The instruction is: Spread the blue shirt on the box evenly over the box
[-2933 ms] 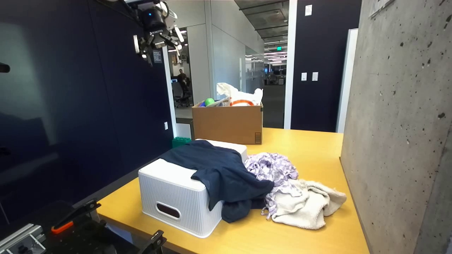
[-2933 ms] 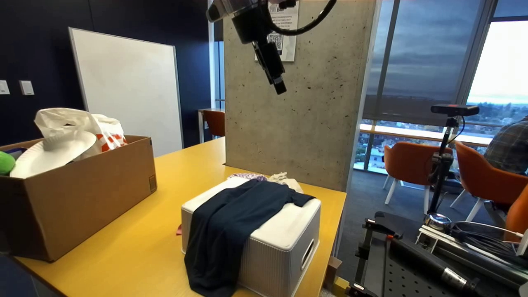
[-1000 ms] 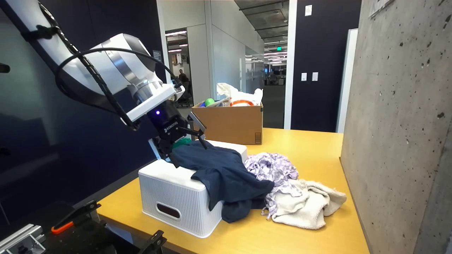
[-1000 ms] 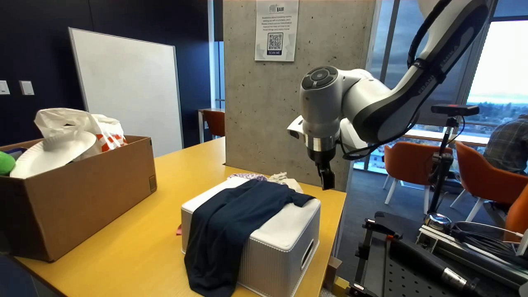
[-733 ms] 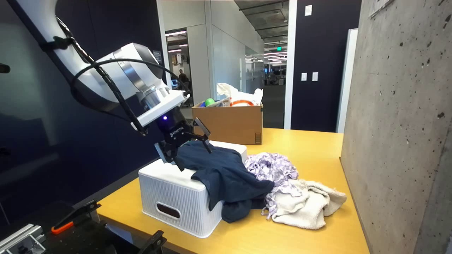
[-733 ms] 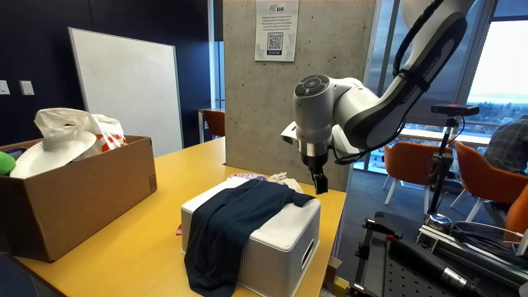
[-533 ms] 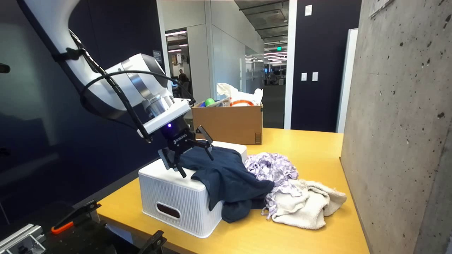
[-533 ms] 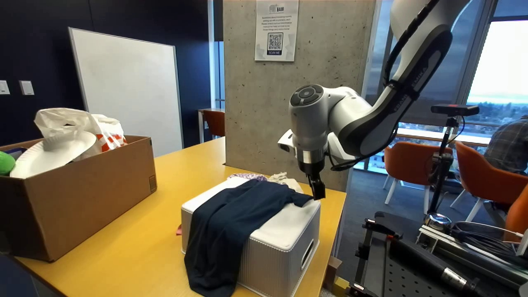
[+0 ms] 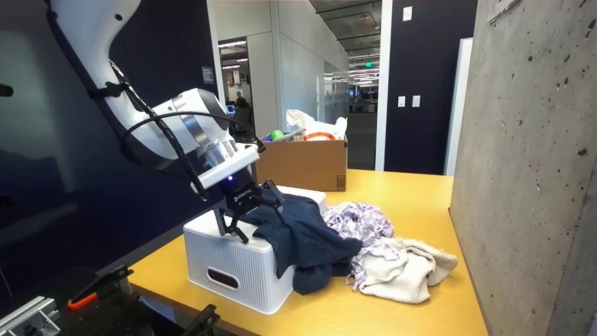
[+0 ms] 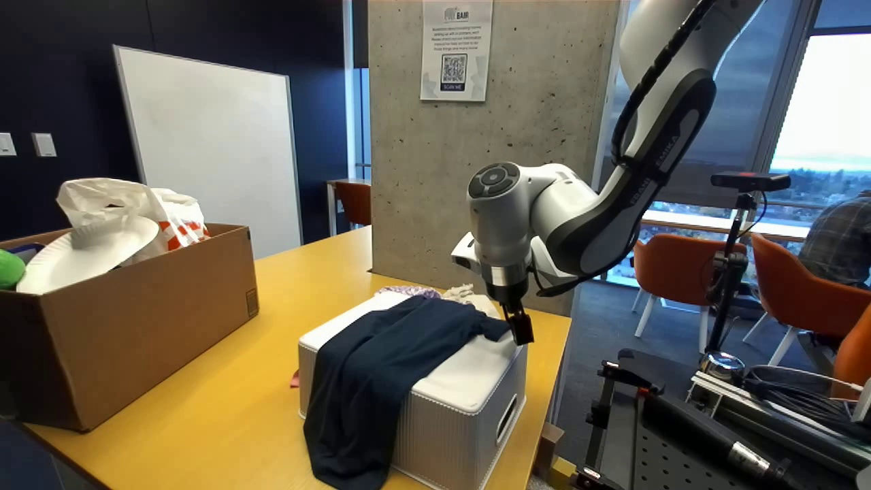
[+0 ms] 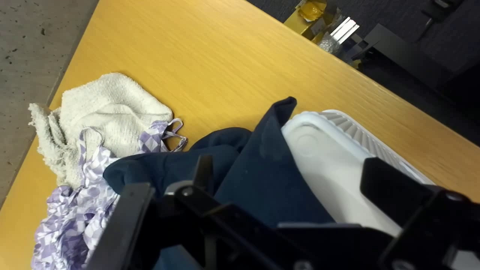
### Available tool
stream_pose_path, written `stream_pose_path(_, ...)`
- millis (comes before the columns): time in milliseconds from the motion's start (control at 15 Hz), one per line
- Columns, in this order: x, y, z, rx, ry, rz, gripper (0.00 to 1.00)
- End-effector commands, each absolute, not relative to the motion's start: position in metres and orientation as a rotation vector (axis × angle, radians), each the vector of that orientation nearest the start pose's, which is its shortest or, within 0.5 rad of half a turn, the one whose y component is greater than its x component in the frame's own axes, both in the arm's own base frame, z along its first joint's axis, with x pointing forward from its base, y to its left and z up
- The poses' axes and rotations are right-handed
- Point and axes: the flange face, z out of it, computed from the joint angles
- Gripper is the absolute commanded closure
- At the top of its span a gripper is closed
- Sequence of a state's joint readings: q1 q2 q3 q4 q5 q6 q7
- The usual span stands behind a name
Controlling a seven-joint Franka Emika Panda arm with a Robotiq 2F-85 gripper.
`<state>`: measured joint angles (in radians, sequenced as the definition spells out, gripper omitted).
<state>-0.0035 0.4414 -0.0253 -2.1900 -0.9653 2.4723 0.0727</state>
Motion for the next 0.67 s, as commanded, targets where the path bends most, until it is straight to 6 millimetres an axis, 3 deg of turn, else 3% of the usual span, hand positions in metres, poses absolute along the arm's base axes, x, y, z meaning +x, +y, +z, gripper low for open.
stream_pose_path(0, 0.547, -0.02, 0.173, 2.422, 0.956, -0.163, 0.0)
stream_pose_path(333, 0.554, -0.027, 0.176, 2.417, 0.953, -0.162, 0.01)
stream_pose_path(400, 0.555, -0.028, 0.174, 2.417, 0.957, -0.164, 0.25)
stream_pose_path(467, 0.556, -0.029, 0.171, 2.416, 0.961, -0.169, 0.25)
stream_pose_path(600, 0.556, -0.03, 0.168, 2.414, 0.968, -0.175, 0.39)
